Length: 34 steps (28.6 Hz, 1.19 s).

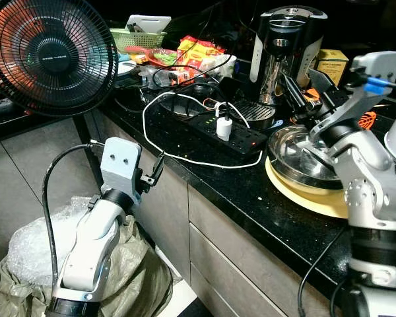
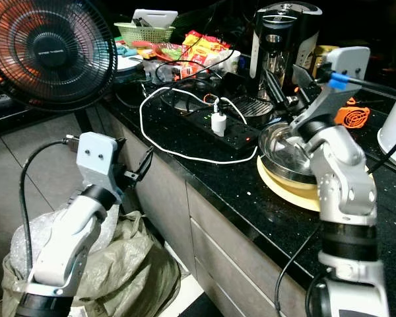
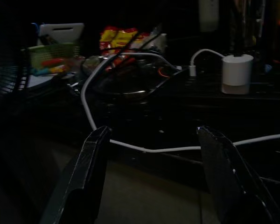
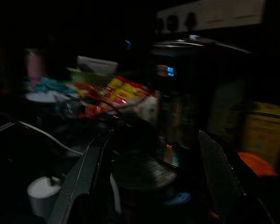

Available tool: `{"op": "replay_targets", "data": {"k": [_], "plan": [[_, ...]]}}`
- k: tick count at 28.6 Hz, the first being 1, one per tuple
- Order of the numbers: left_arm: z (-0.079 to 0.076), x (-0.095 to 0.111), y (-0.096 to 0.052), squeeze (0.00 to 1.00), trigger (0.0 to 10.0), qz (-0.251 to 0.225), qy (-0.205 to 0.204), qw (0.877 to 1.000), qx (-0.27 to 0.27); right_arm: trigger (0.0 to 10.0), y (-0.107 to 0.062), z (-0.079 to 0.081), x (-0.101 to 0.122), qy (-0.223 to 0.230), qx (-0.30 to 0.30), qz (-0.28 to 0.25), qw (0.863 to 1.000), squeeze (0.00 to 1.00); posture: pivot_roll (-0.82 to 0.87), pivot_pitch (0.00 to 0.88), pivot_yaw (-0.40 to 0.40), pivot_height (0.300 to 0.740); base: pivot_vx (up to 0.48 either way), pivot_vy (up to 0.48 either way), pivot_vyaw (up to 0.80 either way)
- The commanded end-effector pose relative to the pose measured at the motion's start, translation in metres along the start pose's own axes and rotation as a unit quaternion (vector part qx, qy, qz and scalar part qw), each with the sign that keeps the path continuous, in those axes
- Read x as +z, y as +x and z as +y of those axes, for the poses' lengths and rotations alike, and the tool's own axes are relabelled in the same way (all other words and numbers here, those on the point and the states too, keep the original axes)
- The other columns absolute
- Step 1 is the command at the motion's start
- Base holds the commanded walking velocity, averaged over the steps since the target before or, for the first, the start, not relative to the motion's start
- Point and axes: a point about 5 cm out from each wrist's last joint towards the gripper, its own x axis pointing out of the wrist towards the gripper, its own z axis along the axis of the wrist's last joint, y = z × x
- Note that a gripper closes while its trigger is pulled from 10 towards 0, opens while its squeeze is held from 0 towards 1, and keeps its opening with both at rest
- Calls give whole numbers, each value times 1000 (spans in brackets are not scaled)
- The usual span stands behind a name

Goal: Kitchen organization

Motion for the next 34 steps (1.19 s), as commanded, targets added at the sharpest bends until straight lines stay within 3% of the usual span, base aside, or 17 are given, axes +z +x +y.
{"op": "replay_targets", "data": {"k": [1, 2, 10, 13, 16, 23, 24, 25, 28, 34], "plan": [[-3, -1, 0, 0, 10000, 5, -6, 1000, -9, 10000, 1, -4, 2, -26, 10, 21, 999, 0, -8, 0, 20, 740, 0, 0, -800], [-5, -1, 1, 0, 10000, 4, -7, 1000, -11, 10000, -1, -8, 3, -53, 24, 38, 998, 0, -8, 0, 20, 740, 0, 0, -800], [-6, -1, 1, 0, 10000, 4, -8, 1000, -14, 10000, -4, -8, 9, -111, 82, 70, 988, 0, -10, 0, 20, 740, 0, 0, -300], [-6, -1, 1, 0, 10000, 4, -9, 1000, -13, 10000, -9, -3, 5, -170, 135, 127, 968, 0, -12, 0, 20, 740, 0, 0, 0], [-7, -1, 1, 0, 10000, 4, -9, 1000, -14, 10000, -14, 3, -3, -189, 167, 170, 953, 0, -16, 0, 20, 740, 0, 0, 0], [-9, -1, 1, 0, 10000, 3, -11, 1000, -14, 10000, -9, 12, -12, -178, 163, 203, 949, 0, -11, 0, 13, 740, 0, 0, 0], [-9, -1, 0, 0, 10000, 4, -12, 1000, -15, 10000, -8, 12, -17, -213, 157, 229, 937, 0, -13, 0, 12, 740, 0, 0, 0], [-9, -1, 0, 0, 10000, 4, -12, 1000, -15, 10000, -8, 12, -17, -213, 157, 229, 937, 0, -13, 0, 12, 740, 0, 0, 0], [-9, -1, 0, 0, 10000, 4, -13, 1000, -13, 10000, -5, 8, -23, -265, 127, 267, 918, 0, -14, 0, 7, 740, 0, 0, 0], [-10, -1, 0, 0, 10000, 3, -14, 1000, -12, 10000, -2, 9, -25, -282, 114, 280, 911, 0, -14, 0, 4, 740, 0, 0, 0]]}}
